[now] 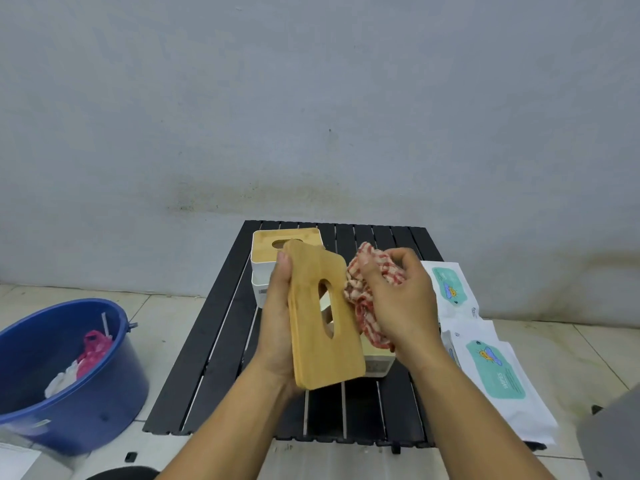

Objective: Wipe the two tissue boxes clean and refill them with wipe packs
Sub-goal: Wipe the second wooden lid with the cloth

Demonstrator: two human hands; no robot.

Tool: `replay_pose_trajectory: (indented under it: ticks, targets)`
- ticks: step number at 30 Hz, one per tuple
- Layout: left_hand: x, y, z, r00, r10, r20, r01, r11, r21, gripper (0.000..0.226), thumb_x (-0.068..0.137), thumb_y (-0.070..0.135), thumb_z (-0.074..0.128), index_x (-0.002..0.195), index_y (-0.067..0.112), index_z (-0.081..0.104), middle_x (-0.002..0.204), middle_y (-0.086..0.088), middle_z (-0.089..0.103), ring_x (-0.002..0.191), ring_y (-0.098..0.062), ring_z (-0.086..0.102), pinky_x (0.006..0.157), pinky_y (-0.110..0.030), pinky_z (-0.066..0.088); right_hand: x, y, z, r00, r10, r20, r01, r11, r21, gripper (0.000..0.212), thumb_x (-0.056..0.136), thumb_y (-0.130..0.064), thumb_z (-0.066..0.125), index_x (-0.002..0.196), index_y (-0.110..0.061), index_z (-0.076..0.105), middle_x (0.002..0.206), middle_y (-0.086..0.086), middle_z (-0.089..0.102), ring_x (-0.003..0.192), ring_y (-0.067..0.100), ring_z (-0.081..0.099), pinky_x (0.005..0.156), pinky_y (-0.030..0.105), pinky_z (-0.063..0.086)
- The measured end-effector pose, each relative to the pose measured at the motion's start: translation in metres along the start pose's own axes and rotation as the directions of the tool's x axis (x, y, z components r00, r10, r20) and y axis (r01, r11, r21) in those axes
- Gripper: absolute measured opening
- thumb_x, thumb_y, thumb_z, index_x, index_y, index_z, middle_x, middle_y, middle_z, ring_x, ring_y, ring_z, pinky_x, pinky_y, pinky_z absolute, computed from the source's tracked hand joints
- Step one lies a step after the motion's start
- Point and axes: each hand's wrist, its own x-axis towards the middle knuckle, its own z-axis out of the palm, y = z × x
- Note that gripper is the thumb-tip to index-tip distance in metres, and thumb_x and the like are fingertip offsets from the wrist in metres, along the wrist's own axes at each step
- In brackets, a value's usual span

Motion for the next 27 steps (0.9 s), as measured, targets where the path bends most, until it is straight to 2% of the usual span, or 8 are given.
replay_pose_trajectory:
  ticks: [4, 6, 9, 12, 16, 21, 24, 27]
  targets:
    - [-0.005, -0.019, 0.011, 0.996, -0.087, -0.004, 0.087, 0.994, 0.073, 0.067, 0.092, 0.066, 0.042, 0.128, 0.018, 0.072, 0.119, -0.012, 0.076, 0.107, -0.026, 0.075, 0.088, -0.042, 0.06, -0.01, -0.013, 0.006, 0.992, -0.11, 0.053, 0.112, 0.993, -0.026, 0.029, 0.098, -0.055, 0.053, 0.084, -0.033, 0.067, 0.083, -0.028, 0.067, 0.082, -0.009, 0.063, 0.069, 0.025, 0.049]
    - [-0.005, -0.023, 0.01, 0.995, -0.102, 0.002, 0.101, 0.993, 0.058, 0.063, 0.095, 0.065, 0.043, 0.12, 0.018, 0.078, 0.122, -0.013, 0.075, 0.111, -0.027, 0.073, 0.093, -0.042, 0.057, -0.02, -0.027, 0.011, 0.972, -0.218, 0.084, 0.214, 0.975, 0.059, 0.023, 0.099, -0.044, 0.057, 0.086, -0.033, 0.072, 0.083, -0.022, 0.071, 0.083, -0.004, 0.067, 0.071, 0.022, 0.052]
    - [-0.003, -0.017, 0.009, 0.997, -0.076, 0.015, 0.075, 0.997, 0.019, 0.058, 0.096, 0.062, 0.045, 0.104, 0.02, 0.084, 0.11, -0.011, 0.078, 0.097, -0.022, 0.076, 0.08, -0.035, 0.063, -0.027, -0.042, 0.012, 0.931, -0.334, 0.149, 0.324, 0.942, 0.087, 0.017, 0.098, -0.04, 0.063, 0.086, -0.034, 0.073, 0.081, -0.02, 0.071, 0.082, -0.002, 0.068, 0.067, 0.011, 0.049]
    - [-0.004, -0.009, 0.005, 0.999, -0.047, 0.022, 0.046, 0.997, 0.066, 0.069, 0.09, 0.066, 0.043, 0.123, 0.015, 0.077, 0.123, -0.014, 0.074, 0.108, -0.027, 0.074, 0.091, -0.042, 0.061, -0.013, -0.025, 0.01, 0.964, -0.247, 0.097, 0.253, 0.966, -0.051, 0.025, 0.093, -0.054, 0.063, 0.081, -0.033, 0.07, 0.075, -0.019, 0.07, 0.076, -0.004, 0.066, 0.063, 0.016, 0.05]
    - [-0.005, -0.014, 0.004, 0.997, -0.063, 0.05, 0.055, 0.987, 0.152, 0.056, 0.085, 0.066, 0.042, 0.113, 0.034, 0.08, 0.115, -0.004, 0.078, 0.102, -0.02, 0.076, 0.086, -0.041, 0.06, 0.005, 0.004, 0.003, 0.998, -0.065, 0.011, 0.066, 0.986, -0.152, 0.021, 0.093, -0.059, 0.058, 0.094, -0.038, 0.058, 0.093, -0.017, 0.065, 0.098, 0.01, 0.062, 0.079, 0.035, 0.054]
    - [-0.004, -0.021, 0.012, 0.998, -0.06, 0.014, 0.057, 0.987, 0.149, 0.062, 0.095, 0.062, 0.041, 0.122, 0.02, 0.077, 0.126, -0.013, 0.074, 0.114, -0.025, 0.072, 0.091, -0.037, 0.061, -0.007, -0.021, 0.006, 0.972, -0.217, 0.092, 0.219, 0.975, -0.021, 0.011, 0.094, -0.045, 0.065, 0.091, -0.035, 0.064, 0.089, -0.023, 0.068, 0.087, -0.003, 0.065, 0.074, 0.023, 0.054]
    - [-0.001, -0.013, 0.01, 0.998, 0.049, -0.05, -0.045, 0.997, 0.066, 0.065, 0.097, 0.06, 0.042, 0.126, 0.009, 0.07, 0.117, -0.014, 0.074, 0.104, -0.025, 0.074, 0.085, -0.036, 0.063, -0.026, -0.036, 0.014, 0.938, -0.267, 0.22, 0.267, 0.963, 0.03, 0.007, 0.094, -0.039, 0.068, 0.092, -0.032, 0.068, 0.088, -0.019, 0.07, 0.085, -0.002, 0.067, 0.07, 0.014, 0.051]
    - [0.003, 0.003, -0.003, 0.986, 0.142, -0.093, -0.141, 0.99, 0.009, 0.067, 0.1, 0.063, 0.035, 0.093, 0.014, 0.081, 0.089, -0.009, 0.073, 0.08, -0.018, 0.075, 0.07, -0.031, 0.064, -0.048, -0.036, 0.027, 0.911, -0.247, 0.33, 0.26, 0.966, 0.005, 0.007, 0.092, -0.041, 0.068, 0.093, -0.034, 0.067, 0.086, -0.014, 0.071, 0.084, 0.001, 0.067, 0.071, 0.016, 0.053]
